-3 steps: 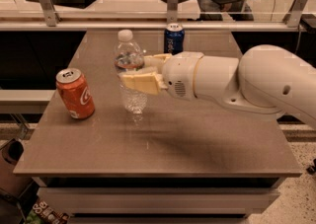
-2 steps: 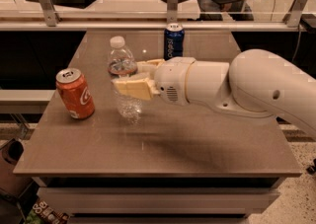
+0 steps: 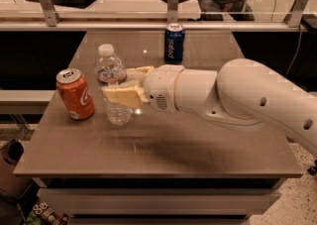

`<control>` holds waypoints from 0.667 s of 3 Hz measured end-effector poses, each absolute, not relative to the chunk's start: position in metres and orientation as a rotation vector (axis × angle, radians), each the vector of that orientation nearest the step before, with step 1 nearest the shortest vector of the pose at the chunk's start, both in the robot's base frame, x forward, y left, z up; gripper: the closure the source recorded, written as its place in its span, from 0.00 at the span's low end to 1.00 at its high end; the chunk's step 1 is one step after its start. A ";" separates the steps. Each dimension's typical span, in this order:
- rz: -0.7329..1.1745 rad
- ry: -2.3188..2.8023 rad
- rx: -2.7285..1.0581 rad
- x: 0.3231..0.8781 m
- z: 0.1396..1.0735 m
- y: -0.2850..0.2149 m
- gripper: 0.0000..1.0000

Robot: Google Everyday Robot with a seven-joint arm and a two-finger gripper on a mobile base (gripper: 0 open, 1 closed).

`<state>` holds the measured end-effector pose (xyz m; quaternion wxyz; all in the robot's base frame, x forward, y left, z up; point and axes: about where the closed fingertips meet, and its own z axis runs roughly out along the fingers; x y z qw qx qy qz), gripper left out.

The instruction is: Move water bottle near coke can

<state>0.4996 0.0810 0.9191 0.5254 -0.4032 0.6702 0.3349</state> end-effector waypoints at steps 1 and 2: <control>0.828 1.589 -0.966 0.497 0.915 0.090 1.00; 0.847 1.579 -0.976 0.495 0.911 0.097 1.00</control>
Offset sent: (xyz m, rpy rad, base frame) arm -0.0048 0.0200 -0.0135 0.0389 0.0094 0.0493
